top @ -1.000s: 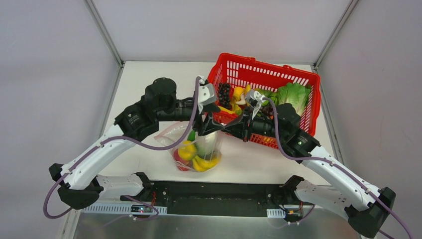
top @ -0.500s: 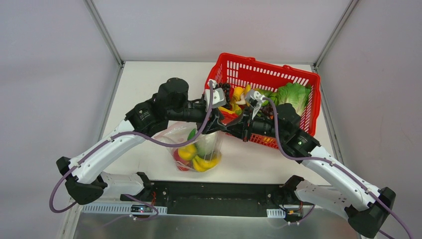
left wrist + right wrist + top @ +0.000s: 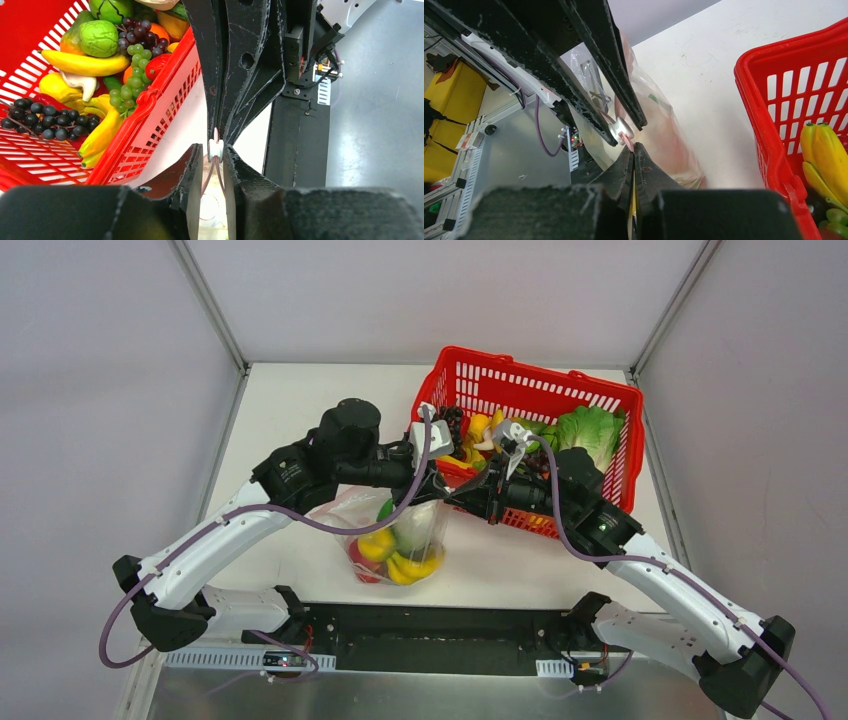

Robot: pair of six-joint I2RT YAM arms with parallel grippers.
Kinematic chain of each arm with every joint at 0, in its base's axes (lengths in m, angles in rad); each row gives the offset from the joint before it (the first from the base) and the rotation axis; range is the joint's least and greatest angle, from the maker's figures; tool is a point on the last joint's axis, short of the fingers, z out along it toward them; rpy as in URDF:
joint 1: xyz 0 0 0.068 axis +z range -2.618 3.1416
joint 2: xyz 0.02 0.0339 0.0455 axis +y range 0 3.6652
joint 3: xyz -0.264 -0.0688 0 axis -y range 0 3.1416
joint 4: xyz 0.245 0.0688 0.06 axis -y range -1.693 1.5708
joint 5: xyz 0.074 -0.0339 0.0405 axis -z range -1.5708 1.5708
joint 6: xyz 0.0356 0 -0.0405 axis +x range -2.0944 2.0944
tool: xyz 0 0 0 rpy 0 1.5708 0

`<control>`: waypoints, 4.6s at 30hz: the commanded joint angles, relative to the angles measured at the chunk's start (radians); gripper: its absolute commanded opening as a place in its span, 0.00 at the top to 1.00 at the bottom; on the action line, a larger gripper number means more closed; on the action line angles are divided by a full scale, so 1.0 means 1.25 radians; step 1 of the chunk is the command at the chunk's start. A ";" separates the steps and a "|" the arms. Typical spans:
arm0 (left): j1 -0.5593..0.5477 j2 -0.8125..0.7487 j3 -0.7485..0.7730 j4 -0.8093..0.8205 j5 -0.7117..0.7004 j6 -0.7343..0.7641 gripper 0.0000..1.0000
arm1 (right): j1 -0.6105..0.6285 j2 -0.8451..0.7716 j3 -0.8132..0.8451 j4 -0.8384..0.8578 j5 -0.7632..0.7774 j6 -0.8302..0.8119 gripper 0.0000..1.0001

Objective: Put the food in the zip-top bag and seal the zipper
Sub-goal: Zip the zipper food storage bag at the center of the board.

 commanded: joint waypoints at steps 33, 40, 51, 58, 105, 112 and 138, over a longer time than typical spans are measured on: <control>-0.007 -0.193 -0.127 -0.059 -0.154 0.037 1.00 | -0.003 -0.089 -0.055 0.073 0.133 0.009 1.00; -0.007 -0.249 -0.156 -0.066 -0.182 0.037 1.00 | -0.004 -0.088 -0.057 0.071 0.107 0.008 1.00; -0.007 -0.206 -0.136 -0.011 -0.119 0.001 1.00 | -0.004 -0.010 0.090 -0.038 -0.063 -0.101 0.34; -0.006 -0.211 -0.153 0.031 -0.104 -0.014 1.00 | -0.002 0.094 0.213 -0.217 -0.174 -0.240 0.28; -0.007 -0.335 -0.224 -0.052 -0.229 0.001 1.00 | 0.032 0.004 0.064 -0.026 0.131 -0.170 1.00; -0.005 -0.364 -0.239 -0.079 -0.266 0.013 1.00 | 0.032 -0.017 0.046 -0.010 0.172 -0.158 1.00; 0.005 -0.448 -0.256 -0.173 -0.432 0.036 1.00 | 0.032 -0.034 0.023 -0.006 0.196 -0.155 1.00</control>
